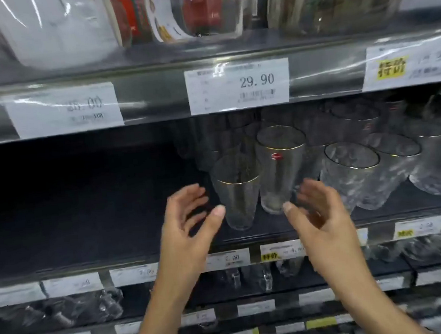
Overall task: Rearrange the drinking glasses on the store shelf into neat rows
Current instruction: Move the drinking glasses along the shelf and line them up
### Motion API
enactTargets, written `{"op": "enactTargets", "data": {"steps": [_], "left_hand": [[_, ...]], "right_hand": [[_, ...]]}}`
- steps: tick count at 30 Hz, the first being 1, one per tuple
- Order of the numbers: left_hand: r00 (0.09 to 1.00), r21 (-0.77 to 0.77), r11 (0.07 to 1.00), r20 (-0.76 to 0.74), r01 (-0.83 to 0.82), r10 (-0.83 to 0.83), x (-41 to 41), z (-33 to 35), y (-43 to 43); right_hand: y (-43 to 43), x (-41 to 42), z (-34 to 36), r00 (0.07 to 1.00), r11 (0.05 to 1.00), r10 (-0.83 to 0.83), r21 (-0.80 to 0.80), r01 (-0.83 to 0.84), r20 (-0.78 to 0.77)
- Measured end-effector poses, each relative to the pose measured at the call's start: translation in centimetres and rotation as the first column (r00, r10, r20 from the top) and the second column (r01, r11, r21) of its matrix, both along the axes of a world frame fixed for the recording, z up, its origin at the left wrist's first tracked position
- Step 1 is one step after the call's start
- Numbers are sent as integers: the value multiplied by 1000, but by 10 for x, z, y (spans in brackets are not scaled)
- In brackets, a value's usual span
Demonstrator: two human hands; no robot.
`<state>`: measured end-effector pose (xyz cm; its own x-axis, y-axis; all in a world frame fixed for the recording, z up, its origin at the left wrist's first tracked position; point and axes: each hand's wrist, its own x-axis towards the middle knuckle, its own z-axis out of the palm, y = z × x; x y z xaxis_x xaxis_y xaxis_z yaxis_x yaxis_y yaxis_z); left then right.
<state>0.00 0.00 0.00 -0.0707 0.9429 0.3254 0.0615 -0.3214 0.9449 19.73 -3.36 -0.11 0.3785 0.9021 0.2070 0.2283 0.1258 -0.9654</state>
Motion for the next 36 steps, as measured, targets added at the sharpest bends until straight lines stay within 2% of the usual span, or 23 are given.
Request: {"op": "enactTargets", "data": {"steps": [4, 7, 13, 23, 30, 36], "left_hand": [[997, -92, 993, -12, 74, -75, 14, -7, 15], [996, -151, 985, -27, 84, -90, 29, -14, 22], [997, -151, 988, -74, 6, -18, 44, -16, 28], [962, -171, 985, -273, -37, -11, 45, -8, 44], [957, -165, 983, -289, -82, 31, 36, -15, 55], [969, -147, 978, -219, -149, 114, 24, -9, 48]], "right_hand": [[19, -17, -3, 994, 999, -49, 11, 48, 93], [32, -18, -10, 991, 997, -80, 3, 80, 103], [51, -19, -11, 992, 995, -101, 29, 99, 75], [71, -10, -12, 997, 997, -72, -15, 72, 41], [74, -2, -7, 992, 999, -37, -36, 41, 120], [71, -1, -7, 997, 1000, 30, 3, -30, 66]]}}
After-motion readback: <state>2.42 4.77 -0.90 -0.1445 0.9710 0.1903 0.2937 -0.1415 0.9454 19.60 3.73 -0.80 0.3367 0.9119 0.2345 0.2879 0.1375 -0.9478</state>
